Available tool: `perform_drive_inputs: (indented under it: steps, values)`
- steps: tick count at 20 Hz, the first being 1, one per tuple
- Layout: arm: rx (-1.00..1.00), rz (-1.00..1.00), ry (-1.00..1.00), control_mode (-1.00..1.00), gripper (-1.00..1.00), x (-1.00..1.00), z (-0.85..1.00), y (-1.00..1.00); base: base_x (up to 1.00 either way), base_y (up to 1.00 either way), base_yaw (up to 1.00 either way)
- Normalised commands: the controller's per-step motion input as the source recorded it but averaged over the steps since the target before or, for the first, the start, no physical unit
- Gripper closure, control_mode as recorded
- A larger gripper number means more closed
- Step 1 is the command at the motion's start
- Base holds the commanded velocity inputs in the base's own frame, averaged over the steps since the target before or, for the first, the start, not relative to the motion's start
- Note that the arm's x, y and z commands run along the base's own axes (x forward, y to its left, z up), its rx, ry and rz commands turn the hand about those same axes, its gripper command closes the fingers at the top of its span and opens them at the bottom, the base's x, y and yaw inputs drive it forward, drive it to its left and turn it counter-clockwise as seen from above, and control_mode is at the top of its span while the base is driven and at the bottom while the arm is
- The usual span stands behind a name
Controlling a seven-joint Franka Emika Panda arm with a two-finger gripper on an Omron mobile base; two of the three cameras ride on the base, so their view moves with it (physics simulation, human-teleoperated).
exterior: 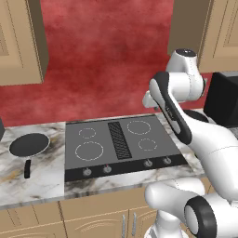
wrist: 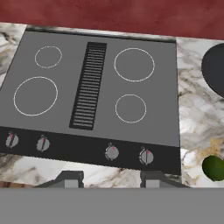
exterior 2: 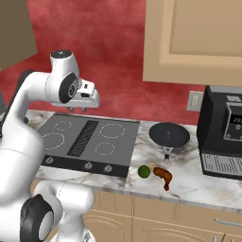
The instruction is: Place both pans onto different burners. Then place the lime and the chicken drumstick on different pans.
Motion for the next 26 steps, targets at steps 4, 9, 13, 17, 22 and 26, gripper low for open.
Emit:
perform_drive_inputs:
  steps: [4, 9, 13, 17, 22, 26]
  values:
    - [0.00, 0.00, 0.02, -1.00, -1.00, 0.00, 0.00, -0.16, 0.00, 0.00, 0.00]
    - [0.00, 0.00, 0.09, -1.00, -1.00, 0.06, 0.00, -0.46, 0.00, 0.00, 0.00]
    - [0.00, 0.00, 0.10, -1.00, -1.00, 0.14, -0.01, -0.62, 0.00, 0.00, 0.00]
    - [0.00, 0.00, 0.15, -1.00, -1.00, 0.11, -0.10, -0.59, 0.00, 0.00, 0.00]
    - [-0.01, 0.00, 0.17, -1.00, -1.00, 0.14, -0.21, -0.56, 0.00, 0.00, 0.00]
    - [0.00, 0.00, 0.14, -1.00, -1.00, 0.08, -0.44, -0.51, 0.00, 0.00, 0.00]
